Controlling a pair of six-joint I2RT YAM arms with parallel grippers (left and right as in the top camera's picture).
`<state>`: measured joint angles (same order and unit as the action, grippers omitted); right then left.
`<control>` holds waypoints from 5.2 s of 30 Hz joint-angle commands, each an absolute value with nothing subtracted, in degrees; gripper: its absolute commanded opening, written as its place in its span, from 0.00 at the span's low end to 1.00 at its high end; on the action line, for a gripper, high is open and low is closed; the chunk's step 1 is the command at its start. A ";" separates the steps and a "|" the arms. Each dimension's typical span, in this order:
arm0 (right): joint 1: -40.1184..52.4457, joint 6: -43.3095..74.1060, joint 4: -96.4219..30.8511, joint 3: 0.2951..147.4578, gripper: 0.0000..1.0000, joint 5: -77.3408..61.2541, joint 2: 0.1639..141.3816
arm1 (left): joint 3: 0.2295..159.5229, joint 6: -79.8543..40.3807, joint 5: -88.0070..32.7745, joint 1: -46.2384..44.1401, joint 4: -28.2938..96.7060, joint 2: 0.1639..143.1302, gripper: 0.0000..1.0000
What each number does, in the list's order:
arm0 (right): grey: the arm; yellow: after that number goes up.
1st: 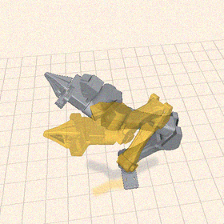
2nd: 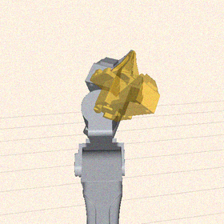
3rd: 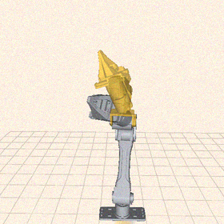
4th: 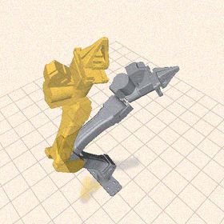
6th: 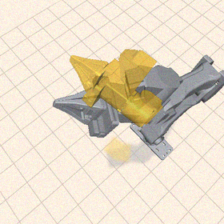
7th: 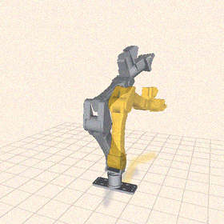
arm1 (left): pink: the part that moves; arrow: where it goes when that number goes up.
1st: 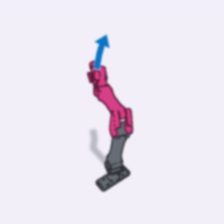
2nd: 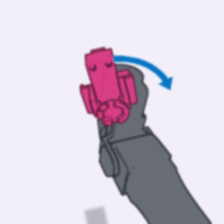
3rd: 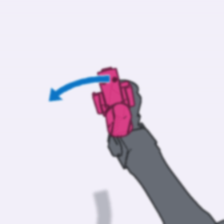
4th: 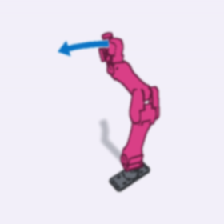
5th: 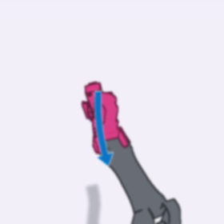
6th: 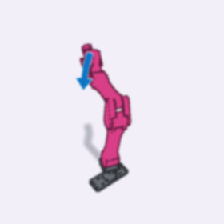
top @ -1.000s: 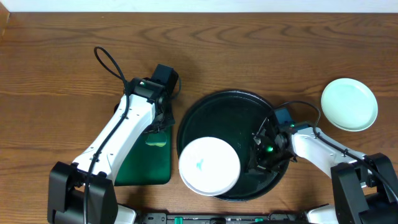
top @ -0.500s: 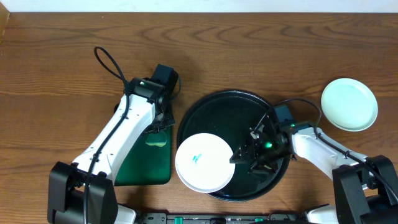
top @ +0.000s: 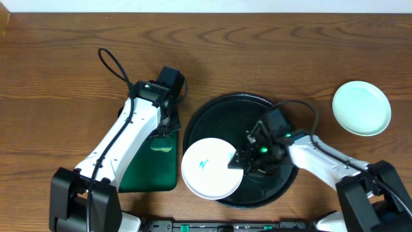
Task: Clean dirty plates on tray and stack at the side
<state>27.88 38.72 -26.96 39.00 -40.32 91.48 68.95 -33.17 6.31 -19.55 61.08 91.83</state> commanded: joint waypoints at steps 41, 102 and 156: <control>31.99 47.37 -44.18 46.04 0.01 2.09 80.51 | 68.51 -28.10 -0.93 -19.33 58.94 92.16 0.07; 24.40 44.60 -41.63 45.95 0.01 -3.51 92.16 | 68.58 -39.79 -1.83 -28.38 45.32 123.00 0.07; 24.32 44.49 -44.64 45.95 0.01 -3.27 92.16 | 70.72 -27.99 10.11 -33.47 28.21 123.00 0.07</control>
